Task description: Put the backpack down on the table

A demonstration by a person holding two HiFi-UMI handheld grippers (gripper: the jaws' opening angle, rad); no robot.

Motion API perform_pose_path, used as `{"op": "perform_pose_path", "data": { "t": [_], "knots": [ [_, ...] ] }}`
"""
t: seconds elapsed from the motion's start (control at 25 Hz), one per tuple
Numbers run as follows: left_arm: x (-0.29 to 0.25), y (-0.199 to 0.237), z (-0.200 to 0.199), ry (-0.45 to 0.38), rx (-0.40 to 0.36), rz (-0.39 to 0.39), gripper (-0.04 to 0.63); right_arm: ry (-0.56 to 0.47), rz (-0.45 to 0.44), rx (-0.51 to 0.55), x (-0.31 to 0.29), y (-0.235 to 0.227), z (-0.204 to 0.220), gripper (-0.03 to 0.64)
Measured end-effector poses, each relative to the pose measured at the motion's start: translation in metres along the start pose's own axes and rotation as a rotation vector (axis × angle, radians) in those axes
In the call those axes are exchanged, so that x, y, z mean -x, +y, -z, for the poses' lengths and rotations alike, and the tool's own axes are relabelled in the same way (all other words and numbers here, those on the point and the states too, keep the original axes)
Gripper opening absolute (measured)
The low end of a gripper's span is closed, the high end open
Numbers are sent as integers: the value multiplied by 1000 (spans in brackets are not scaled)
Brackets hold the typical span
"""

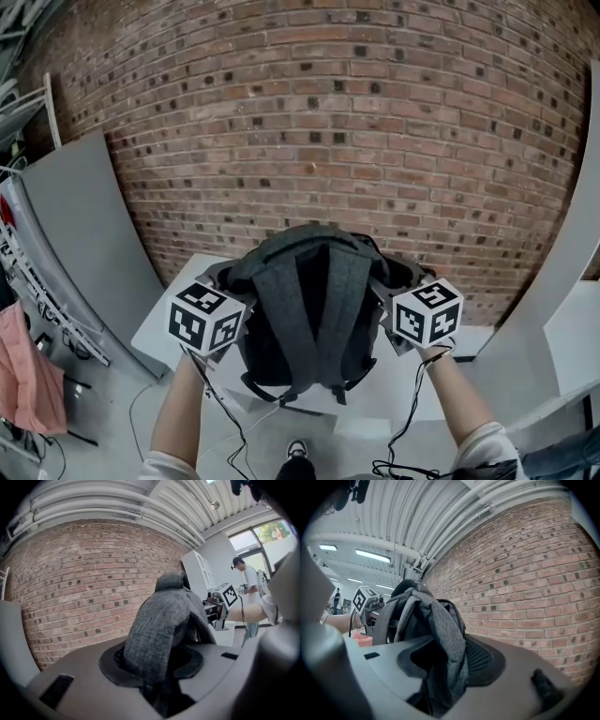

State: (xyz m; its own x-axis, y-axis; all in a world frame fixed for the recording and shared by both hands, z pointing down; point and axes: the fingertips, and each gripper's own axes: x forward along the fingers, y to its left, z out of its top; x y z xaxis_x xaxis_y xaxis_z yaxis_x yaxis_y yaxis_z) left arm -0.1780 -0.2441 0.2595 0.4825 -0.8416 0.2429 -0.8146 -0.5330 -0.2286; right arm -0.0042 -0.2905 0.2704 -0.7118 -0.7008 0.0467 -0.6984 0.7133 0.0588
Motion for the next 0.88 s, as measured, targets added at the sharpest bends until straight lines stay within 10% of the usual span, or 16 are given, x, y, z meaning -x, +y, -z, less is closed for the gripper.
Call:
{"op": "perform_pose_path", "data": {
  "t": [0.88],
  "knots": [
    [-78, 279, 69, 67, 32, -168, 146, 31, -178, -39, -334, -16, 15, 179]
  ]
}}
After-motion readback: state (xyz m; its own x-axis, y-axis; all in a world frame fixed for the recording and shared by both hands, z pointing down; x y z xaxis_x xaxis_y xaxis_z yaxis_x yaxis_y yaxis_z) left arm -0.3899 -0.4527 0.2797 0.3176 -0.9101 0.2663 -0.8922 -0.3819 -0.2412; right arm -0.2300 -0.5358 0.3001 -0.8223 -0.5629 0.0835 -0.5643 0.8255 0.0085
